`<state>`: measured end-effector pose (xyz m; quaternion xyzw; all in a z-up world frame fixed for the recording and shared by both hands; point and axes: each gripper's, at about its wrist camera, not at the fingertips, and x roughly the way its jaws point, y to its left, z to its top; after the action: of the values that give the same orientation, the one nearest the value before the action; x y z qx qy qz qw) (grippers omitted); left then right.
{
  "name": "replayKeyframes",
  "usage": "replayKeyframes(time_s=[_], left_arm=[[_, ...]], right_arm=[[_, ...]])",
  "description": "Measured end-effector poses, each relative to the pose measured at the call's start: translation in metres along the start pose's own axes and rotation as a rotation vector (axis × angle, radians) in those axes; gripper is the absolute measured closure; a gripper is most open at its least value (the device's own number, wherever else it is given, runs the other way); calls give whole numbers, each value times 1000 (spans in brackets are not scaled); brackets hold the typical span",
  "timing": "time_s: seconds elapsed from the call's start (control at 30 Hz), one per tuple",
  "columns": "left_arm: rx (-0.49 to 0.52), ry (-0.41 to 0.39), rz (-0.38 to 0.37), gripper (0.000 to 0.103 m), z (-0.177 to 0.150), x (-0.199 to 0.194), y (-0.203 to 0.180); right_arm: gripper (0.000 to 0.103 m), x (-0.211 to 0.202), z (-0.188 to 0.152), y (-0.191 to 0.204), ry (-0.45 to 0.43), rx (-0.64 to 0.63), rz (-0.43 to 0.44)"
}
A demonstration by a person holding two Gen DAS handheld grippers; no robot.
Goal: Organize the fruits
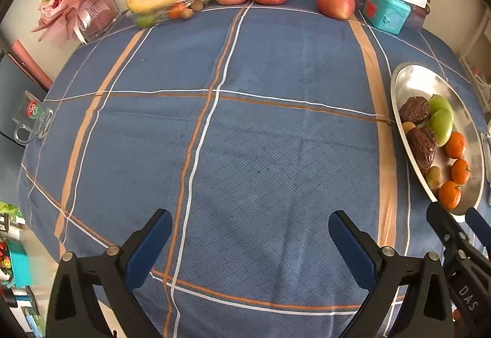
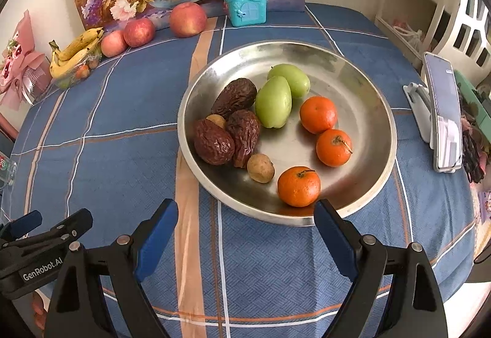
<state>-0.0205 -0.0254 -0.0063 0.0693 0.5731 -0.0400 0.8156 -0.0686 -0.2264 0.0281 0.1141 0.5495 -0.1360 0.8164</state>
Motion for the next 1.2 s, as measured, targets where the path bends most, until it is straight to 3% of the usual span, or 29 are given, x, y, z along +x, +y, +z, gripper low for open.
replayKeyframes(time_s=[1.2], left_arm=[[-27,11,-24,0,-1,0,2]], right_arm=[[13,4,-1,5,24,-12,5]])
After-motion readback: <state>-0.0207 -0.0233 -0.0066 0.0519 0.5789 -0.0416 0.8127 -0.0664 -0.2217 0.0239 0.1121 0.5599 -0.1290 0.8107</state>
